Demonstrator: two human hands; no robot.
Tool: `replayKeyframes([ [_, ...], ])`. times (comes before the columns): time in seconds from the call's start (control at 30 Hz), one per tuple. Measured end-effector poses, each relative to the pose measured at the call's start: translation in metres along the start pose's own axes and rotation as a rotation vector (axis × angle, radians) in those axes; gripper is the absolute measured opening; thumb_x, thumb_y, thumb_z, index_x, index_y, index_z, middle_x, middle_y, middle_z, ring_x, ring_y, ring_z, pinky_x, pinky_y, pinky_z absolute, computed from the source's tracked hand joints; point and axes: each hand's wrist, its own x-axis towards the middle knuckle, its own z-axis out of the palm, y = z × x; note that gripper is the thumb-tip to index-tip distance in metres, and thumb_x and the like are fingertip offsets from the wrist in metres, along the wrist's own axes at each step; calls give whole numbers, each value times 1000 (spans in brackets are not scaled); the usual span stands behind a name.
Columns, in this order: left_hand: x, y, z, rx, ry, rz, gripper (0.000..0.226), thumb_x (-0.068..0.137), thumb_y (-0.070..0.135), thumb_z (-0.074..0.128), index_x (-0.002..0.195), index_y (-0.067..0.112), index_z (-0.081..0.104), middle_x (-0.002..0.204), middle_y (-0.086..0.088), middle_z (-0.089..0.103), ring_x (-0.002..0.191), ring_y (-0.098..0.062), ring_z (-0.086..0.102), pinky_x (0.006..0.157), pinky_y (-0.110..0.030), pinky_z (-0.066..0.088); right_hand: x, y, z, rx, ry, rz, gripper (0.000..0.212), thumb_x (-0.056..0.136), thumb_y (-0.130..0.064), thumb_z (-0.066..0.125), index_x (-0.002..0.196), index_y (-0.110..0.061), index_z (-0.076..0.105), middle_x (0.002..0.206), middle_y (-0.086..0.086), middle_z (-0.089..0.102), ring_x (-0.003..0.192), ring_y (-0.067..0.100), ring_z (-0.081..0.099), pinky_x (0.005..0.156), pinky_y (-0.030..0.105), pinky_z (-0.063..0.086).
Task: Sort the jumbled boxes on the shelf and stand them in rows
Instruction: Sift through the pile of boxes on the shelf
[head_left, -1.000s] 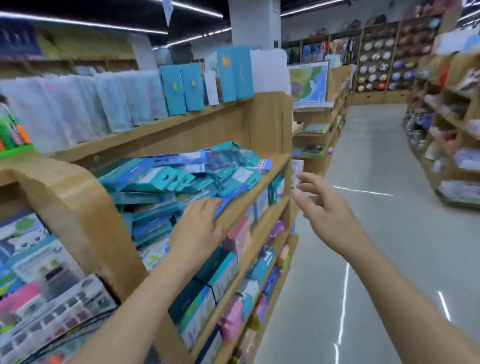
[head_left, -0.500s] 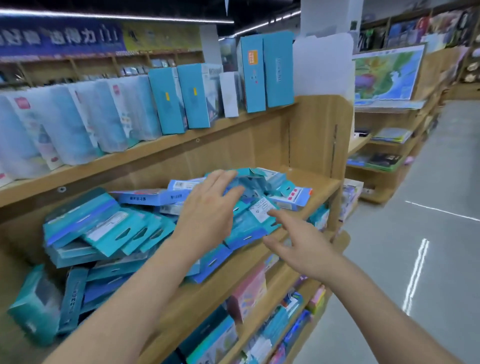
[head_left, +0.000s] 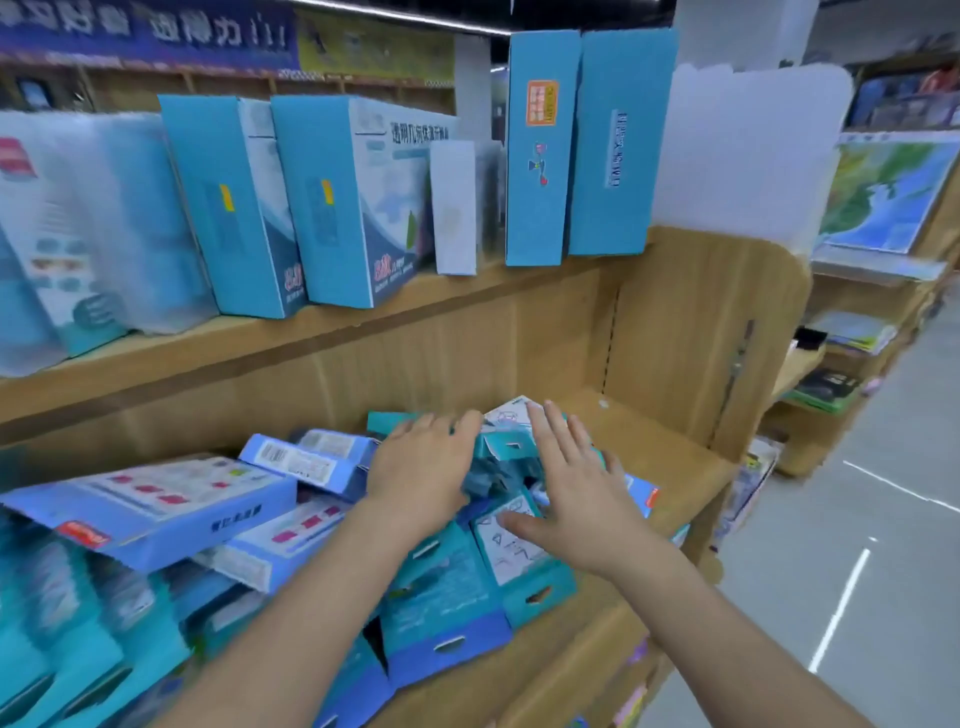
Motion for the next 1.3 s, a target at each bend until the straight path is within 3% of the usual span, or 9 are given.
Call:
replayKeyframes([
  [0.13, 3, 0, 2, 22, 73, -54, 47, 80, 34, 65, 118, 25, 40, 112, 2, 57, 104, -23, 57, 76, -33, 44, 37, 19, 2, 4, -107, -22, 106, 71, -74, 55, 140, -50, -22, 158, -11, -13, 147, 27, 1, 111, 55, 18],
  [0.3, 1, -5, 13, 75, 90, -84, 49, 45, 24, 86, 88, 24, 63, 70, 3, 62, 56, -22, 61, 50, -27, 45, 81, 62, 11, -38, -284, 12, 97, 71, -80, 49, 144, -49, -6, 160, -3, -3, 145, 33, 8, 109, 54, 19],
  [0.43, -1, -11, 10, -33, 5, -124, 66, 48, 12, 84, 108, 28, 62, 103, 5, 68, 88, -20, 68, 71, -29, 53, 108, 93, 26, 21, -382, 62, 98, 70, -79, 51, 145, -45, -2, 158, 5, 9, 136, 33, 33, 105, 51, 33],
  [0.53, 1, -9, -9, -261, -68, -197, 65, 75, -5, 51, 130, 29, 54, 140, 10, 48, 129, -8, 45, 105, -19, 33, 116, 104, 40, -29, -334, -20, 96, 67, -78, 54, 145, -43, 10, 146, 11, 29, 122, 32, 49, 94, 42, 46],
  [0.63, 11, 17, -33, -512, 66, -330, 48, 84, 2, 39, 112, 26, 68, 126, 13, 60, 116, 6, 47, 99, -9, 33, 118, 110, 46, -50, -217, -124, 88, 69, -72, 54, 144, -39, 23, 128, 10, 40, 106, 31, 55, 84, 36, 49],
  [0.73, 34, 62, -32, -273, 116, -229, 43, 81, 28, 32, 105, 28, 67, 111, 14, 67, 104, -10, 61, 86, -31, 51, 120, 118, 45, 53, -210, -142, 84, 68, -66, 59, 142, -38, 29, 123, 9, 41, 100, 32, 58, 83, 34, 48],
  [0.87, 69, 105, 12, 158, -122, -167, 44, 73, 24, 65, 116, 23, 58, 120, -4, 61, 113, -26, 55, 93, -41, 45, 112, 120, 40, 152, -252, -234, 75, 68, -59, 63, 134, -38, 34, 111, 3, 38, 94, 31, 60, 80, 32, 47],
  [0.97, 79, 111, 30, 237, -290, -265, 53, 85, 27, 58, 133, 29, 35, 144, -9, 38, 131, -29, 36, 106, -50, 24, 105, 121, 37, 143, -264, -328, 67, 68, -59, 61, 127, -36, 37, 104, 0, 34, 86, 28, 61, 76, 30, 46],
  [1.3, 58, 95, 13, 400, -423, -432, 31, 82, 29, 60, 113, 26, 60, 112, 6, 59, 113, -20, 50, 104, -49, 26, 100, 137, 37, 510, -331, -329, 75, 64, -58, 65, 130, -51, 31, 116, -11, 39, 100, 16, 56, 82, 32, 51],
])
